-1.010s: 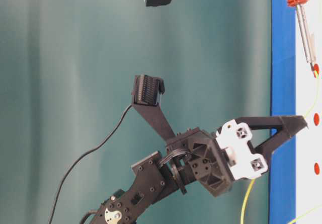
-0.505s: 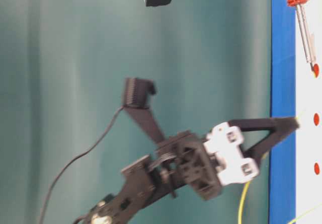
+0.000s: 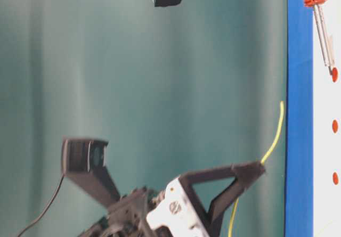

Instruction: Touch the tip of the soldering iron to the tip of the solder at the mark.

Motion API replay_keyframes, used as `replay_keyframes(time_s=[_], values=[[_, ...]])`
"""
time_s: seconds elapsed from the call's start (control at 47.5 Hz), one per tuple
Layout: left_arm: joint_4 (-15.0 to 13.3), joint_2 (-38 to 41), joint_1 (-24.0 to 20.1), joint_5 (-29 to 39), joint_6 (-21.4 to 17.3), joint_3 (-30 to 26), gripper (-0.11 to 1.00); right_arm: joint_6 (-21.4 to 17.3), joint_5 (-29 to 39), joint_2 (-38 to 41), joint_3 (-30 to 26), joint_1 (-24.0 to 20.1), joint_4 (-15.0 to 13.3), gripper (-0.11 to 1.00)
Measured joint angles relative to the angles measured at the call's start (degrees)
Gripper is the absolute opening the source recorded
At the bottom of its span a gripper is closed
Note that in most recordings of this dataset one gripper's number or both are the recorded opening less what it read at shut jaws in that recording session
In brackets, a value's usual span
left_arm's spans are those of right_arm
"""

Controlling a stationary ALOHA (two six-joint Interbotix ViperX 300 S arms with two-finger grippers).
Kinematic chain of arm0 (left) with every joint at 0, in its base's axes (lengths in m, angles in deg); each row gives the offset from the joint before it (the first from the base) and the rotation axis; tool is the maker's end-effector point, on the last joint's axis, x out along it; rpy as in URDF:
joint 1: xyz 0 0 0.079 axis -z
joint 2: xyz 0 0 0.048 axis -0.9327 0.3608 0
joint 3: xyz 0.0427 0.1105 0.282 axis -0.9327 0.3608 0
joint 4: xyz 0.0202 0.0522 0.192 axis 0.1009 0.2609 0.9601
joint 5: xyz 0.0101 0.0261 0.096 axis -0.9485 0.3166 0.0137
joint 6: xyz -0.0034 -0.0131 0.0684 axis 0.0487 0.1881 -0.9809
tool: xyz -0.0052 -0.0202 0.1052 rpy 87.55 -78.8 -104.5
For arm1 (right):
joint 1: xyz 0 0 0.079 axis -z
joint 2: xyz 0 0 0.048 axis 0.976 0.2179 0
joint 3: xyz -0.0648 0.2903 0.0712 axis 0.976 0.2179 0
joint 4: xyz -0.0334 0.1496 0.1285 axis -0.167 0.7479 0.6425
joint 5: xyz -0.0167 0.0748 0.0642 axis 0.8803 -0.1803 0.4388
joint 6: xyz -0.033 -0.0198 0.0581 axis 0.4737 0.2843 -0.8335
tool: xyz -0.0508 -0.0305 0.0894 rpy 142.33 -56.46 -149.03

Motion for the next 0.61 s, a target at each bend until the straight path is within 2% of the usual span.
replay_keyframes(time_s=[0.294,0.4,0.61], values=[[0.0,-0.8,0.1,-0.5,-0.1,1.0,0.01,0.1,0.1,-0.5,0.0,0.0,0.0,0.06],[-0.1,-0.7,0.1,-0.6,-0.1,1.1,0.01,0.1,1.0,-3.6,0.1,0.0,0.0,0.06],[0.0,-0.8,0.0,-0.5,-0.1,1.4,0.01,0.1,4.7,-14.9,1.8,0.0,-0.1,0.06]])
